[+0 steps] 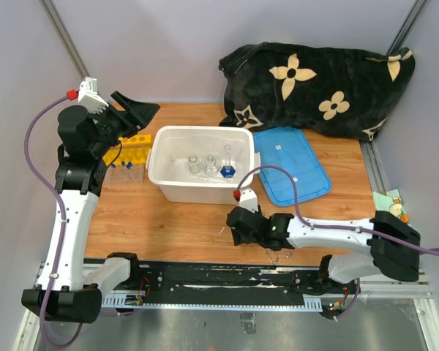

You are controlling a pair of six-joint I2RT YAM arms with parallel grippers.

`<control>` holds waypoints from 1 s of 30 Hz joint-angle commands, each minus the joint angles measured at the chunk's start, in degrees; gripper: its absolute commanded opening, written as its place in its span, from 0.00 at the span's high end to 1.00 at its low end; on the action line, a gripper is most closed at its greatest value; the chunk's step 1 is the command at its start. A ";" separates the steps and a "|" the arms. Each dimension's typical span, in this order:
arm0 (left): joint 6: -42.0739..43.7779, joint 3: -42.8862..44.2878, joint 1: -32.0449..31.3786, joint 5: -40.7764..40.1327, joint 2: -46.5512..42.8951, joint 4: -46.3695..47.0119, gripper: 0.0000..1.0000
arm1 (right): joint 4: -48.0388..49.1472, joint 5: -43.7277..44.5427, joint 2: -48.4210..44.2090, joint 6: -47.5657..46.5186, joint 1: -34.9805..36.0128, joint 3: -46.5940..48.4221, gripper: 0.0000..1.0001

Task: Organize the chemistry lab equipment
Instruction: Pick up the chemistry item at the center of the board.

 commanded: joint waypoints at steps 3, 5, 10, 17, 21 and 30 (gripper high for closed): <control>0.45 -4.71 0.33 -0.23 -4.16 -1.29 0.32 | -0.49 6.81 8.68 5.83 1.93 6.18 0.41; 0.35 -5.75 0.33 -0.33 -5.11 -1.26 0.32 | -2.57 7.81 9.91 7.72 2.01 6.66 0.41; 0.76 -6.70 0.33 -0.13 -6.06 -1.03 0.32 | -1.75 9.17 8.94 10.93 2.03 3.18 0.41; 1.04 -8.24 0.33 0.41 -6.41 0.06 0.32 | -0.66 6.51 12.91 12.10 2.10 3.01 0.41; 1.17 -9.40 0.33 0.39 -6.87 0.91 0.31 | 3.03 2.84 14.64 12.97 2.35 1.65 0.43; 2.00 -10.71 0.33 0.52 -6.45 1.22 0.31 | 4.12 -1.11 14.14 12.54 2.68 0.17 0.68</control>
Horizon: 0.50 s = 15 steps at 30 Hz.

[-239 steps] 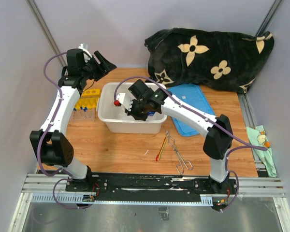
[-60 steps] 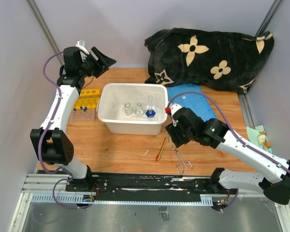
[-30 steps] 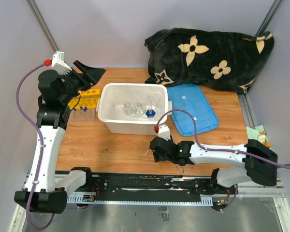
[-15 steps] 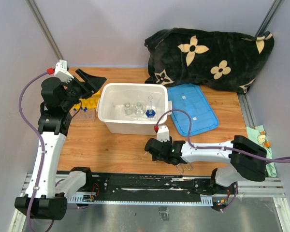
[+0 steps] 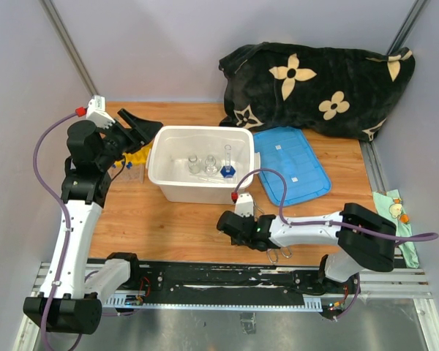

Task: Organize the chemistry lab equipment
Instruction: Pick up the chemistry item at the center of the board.

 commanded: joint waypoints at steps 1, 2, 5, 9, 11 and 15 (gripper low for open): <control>1.41 -0.62 0.29 0.69 -0.41 2.01 0.31 | -0.69 -4.28 0.20 1.32 1.24 -2.48 0.71; 1.53 -0.67 0.33 0.71 -0.34 1.98 0.31 | -1.24 -4.30 -0.32 1.30 1.32 -2.58 0.74; 1.82 -0.73 0.33 0.69 -0.10 1.99 0.31 | -3.93 -4.33 -2.24 1.41 1.83 -2.85 0.83; 1.81 -1.06 0.33 0.77 0.03 2.14 0.31 | -8.45 -4.60 -5.47 1.67 2.73 -2.79 0.91; 1.77 -1.27 0.33 0.95 0.12 2.35 0.31 | -11.03 -4.81 -7.65 1.47 3.40 -2.55 0.95; 1.85 -1.19 0.33 0.98 0.43 2.47 0.31 | -17.74 -4.04 -11.92 0.40 5.73 -1.37 0.99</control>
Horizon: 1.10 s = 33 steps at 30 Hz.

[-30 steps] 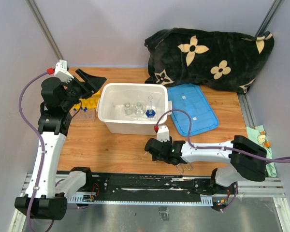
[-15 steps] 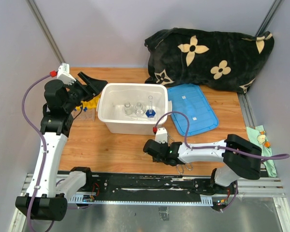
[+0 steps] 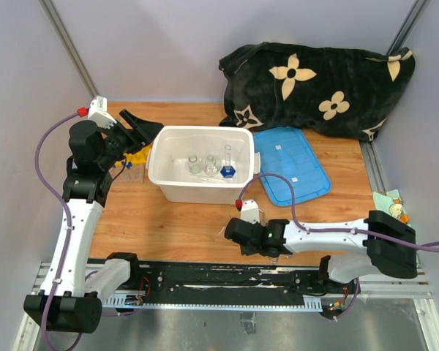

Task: Organize the chemistry lab equipment
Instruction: Pick up the chemistry item at the center of the board.

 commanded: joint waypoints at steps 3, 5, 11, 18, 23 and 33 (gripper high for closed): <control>0.95 -0.30 0.33 0.91 0.28 2.13 0.31 | -15.06 1.72 -7.28 -1.82 4.74 1.49 1.00; 0.92 -0.41 0.33 0.94 0.37 2.26 0.31 | -17.51 2.66 -9.55 -4.01 6.78 2.33 0.99; 0.57 -0.88 0.33 1.15 0.39 2.68 0.31 | -22.21 4.61 -13.78 -17.32 13.94 7.73 0.99; 1.50 -0.12 0.29 0.55 0.88 1.27 0.31 | -31.73 3.38 -14.17 -32.84 20.49 22.58 0.99; 1.60 -0.19 0.33 -0.07 1.50 1.50 0.31 | -32.72 9.43 -17.76 -42.66 21.10 31.08 0.99; -13.02 -8.39 0.33 -3.60 5.58 16.82 0.33 | -13.34 -9.30 -15.57 -65.30 -10.74 38.50 0.99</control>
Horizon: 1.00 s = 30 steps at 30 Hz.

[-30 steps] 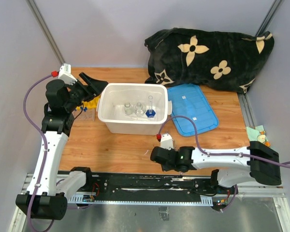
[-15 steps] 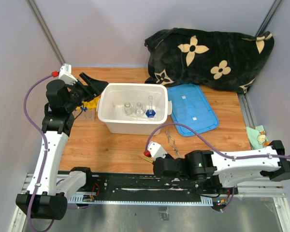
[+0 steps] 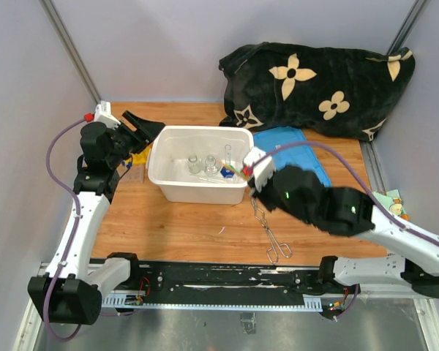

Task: Organize the chemistry lab equipment
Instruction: Pick up the chemistry item at the center of the board, then place the chemistry item in the storage box.

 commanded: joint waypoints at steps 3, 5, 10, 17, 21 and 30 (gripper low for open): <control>-8.59 1.21 0.33 -1.49 7.46 8.69 0.34 | 3.01 -20.87 13.77 -10.22 -22.24 13.61 0.99; -6.55 7.18 0.18 -0.14 11.83 4.24 0.33 | -1.36 -23.23 20.38 -10.73 -24.71 21.76 0.99; -4.02 19.97 0.16 -0.47 19.03 -6.31 0.32 | -10.92 -28.04 35.00 -10.84 -28.85 41.32 0.99; 3.67 33.15 0.16 -5.26 25.10 -15.86 0.31 | -12.97 -39.30 45.76 -12.91 -29.63 48.00 0.99; 4.85 35.53 0.20 -6.35 26.81 -16.06 0.30 | -13.44 -42.20 50.44 -13.80 -29.60 46.75 0.99; 6.31 40.04 0.41 -6.54 29.77 -16.06 0.30 | -12.49 -38.01 58.66 -15.66 -29.82 42.86 1.00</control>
